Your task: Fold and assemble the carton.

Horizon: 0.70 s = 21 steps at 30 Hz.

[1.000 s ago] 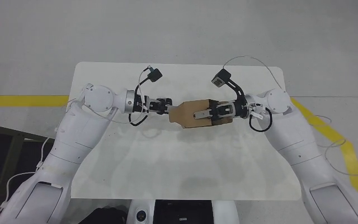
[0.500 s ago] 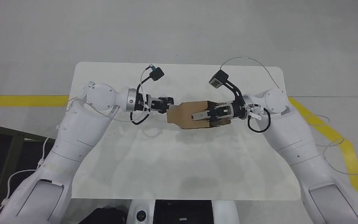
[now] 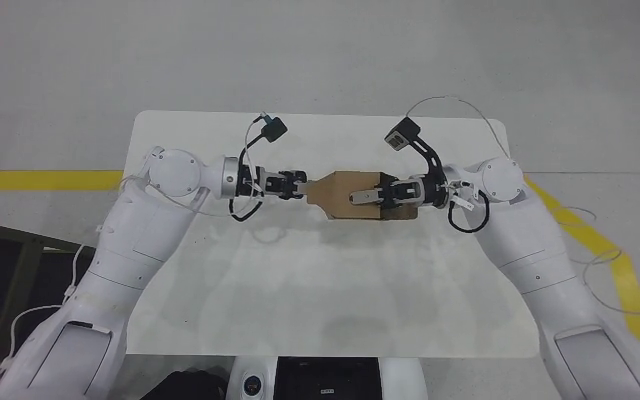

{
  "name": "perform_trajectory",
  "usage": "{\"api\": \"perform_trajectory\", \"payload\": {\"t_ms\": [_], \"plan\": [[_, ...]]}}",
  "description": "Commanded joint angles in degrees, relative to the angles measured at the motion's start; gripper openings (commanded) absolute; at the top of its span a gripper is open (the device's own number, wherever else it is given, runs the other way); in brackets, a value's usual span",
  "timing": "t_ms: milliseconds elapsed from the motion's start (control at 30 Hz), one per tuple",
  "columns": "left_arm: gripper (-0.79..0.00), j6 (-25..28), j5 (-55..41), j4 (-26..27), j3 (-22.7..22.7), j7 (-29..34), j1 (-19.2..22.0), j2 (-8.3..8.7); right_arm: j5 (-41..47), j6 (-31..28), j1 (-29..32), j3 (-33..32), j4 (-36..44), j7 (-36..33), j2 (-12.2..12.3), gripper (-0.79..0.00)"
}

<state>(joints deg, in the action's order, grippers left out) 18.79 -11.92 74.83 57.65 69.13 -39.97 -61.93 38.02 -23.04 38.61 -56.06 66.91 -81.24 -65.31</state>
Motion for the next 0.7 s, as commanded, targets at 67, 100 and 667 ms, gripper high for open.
{"api": "perform_trajectory", "payload": {"t_ms": [67, 100, 667], "plan": [[0.0, -0.09, 0.36, 0.44, 0.5, 0.0, -0.49, 0.23, -0.1, -0.55, 0.26, -1.06, -0.37, 0.55, 0.22, -0.785], [0.0, -0.09, 0.38, 0.56, 0.59, 0.02, -0.62, 0.28, -0.09, -0.69, 0.34, -1.28, -0.46, 0.69, 0.26, -0.785], [0.0, -0.67, 0.62, 2.06, -0.73, -0.04, -0.67, 0.11, -1.15, -1.45, 0.76, -0.71, 0.9, 3.2, -0.4, -0.785]]}}
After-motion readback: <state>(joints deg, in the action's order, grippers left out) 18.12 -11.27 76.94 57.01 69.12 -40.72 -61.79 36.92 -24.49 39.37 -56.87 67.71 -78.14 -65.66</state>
